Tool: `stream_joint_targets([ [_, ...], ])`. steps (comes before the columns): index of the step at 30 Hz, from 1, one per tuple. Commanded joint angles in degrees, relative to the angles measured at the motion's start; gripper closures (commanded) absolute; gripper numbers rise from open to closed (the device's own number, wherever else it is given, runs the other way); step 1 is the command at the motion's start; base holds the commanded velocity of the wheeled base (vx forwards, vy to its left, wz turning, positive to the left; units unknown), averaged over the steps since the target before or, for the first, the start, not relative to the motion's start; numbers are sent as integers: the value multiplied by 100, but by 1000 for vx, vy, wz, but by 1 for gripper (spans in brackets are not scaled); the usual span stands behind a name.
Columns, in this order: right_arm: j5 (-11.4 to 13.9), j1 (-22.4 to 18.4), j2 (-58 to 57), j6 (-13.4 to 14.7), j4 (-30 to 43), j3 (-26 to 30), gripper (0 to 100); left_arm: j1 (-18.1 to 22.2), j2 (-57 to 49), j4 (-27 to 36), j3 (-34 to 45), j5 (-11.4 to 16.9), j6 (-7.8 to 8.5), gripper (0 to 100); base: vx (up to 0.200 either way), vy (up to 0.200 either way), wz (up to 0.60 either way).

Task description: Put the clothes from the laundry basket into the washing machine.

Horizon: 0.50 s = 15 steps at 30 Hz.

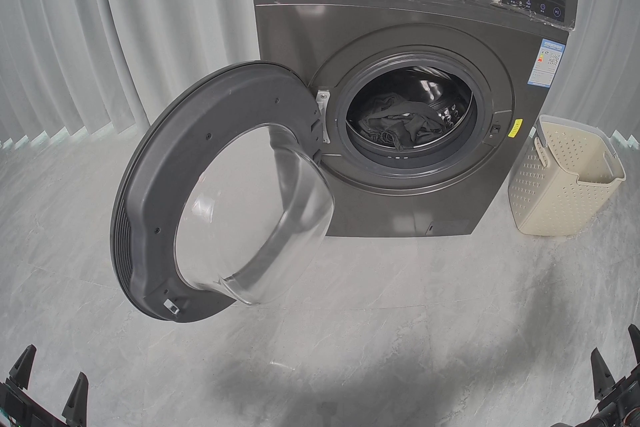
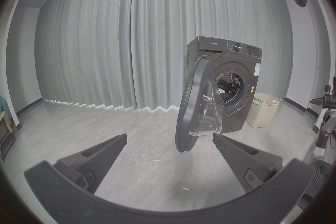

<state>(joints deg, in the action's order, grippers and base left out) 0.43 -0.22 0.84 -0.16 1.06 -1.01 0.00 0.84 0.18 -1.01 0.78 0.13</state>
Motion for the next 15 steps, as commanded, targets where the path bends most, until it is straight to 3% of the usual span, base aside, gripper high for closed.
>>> stream_joint_targets([
  [1, 1, 4, -49, -2, -1, 66, 0, 9, -84, -1, 92, -8, -5, 0, 0, 0, 0],
  [5, 1, 4, -49, -2, -1, 66, 0, 18, -84, -80, 31, -8, 4, 0, 0, 0, 0],
  [7, 1, 4, -49, -2, -1, 66, 0, 9, 144, -229, -707, 124, -57, 0, 0, 0, 0],
  [12, 1, 4, -49, -2, -1, 66, 0, -220, 1164, -9, -1393, 704, -57, 0, 0, 0, 0],
  [15, 1, 4, -49, -2, -1, 66, 0, -264, 2307, -238, -1542, 1047, -84, 0, 0, 0, 0],
])
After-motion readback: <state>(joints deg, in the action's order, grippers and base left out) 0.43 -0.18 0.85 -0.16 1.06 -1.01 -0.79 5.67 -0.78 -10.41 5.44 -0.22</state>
